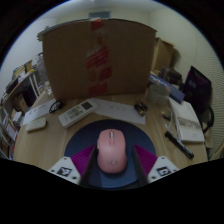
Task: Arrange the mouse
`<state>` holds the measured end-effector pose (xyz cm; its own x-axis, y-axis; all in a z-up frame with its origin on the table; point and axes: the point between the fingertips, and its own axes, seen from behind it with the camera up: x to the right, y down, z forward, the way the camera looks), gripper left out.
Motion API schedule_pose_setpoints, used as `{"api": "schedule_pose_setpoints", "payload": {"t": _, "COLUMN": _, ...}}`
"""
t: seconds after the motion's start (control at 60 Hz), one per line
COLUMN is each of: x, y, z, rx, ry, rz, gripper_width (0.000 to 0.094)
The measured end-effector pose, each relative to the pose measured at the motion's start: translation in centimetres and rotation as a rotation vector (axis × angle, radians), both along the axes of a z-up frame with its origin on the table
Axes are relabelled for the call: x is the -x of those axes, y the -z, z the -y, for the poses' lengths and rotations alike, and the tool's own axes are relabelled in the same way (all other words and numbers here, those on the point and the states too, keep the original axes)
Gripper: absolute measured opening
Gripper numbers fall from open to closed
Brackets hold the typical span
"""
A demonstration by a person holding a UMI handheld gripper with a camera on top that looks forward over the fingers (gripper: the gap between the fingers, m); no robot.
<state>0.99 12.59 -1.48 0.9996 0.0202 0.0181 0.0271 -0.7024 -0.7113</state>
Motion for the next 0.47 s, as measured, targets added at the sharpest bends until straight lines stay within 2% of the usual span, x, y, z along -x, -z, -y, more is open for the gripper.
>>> {"api": "schedule_pose_setpoints", "payload": {"t": 0.05, "x": -0.3, "y": -0.3, "z": 1.2, "rx": 0.035, "ry": 0.037, "rz": -0.005, "gripper_width": 0.0888}}
{"api": "schedule_pose_setpoints", "payload": {"t": 0.083, "x": -0.1, "y": -0.7, "z": 2.1, "rx": 0.045, "ry": 0.053, "rz": -0.01, "gripper_width": 0.0836}}
{"api": "schedule_pose_setpoints", "payload": {"t": 0.367, "x": 4.5, "y": -8.7, "z": 14.2, "rx": 0.03, "ry": 0.23, "rz": -0.087, "gripper_width": 0.0847}}
{"api": "schedule_pose_setpoints", "payload": {"t": 0.467, "x": 6.8, "y": -11.1, "z": 18.1, "rx": 0.029, "ry": 0.257, "rz": -0.143, "gripper_width": 0.0835}}
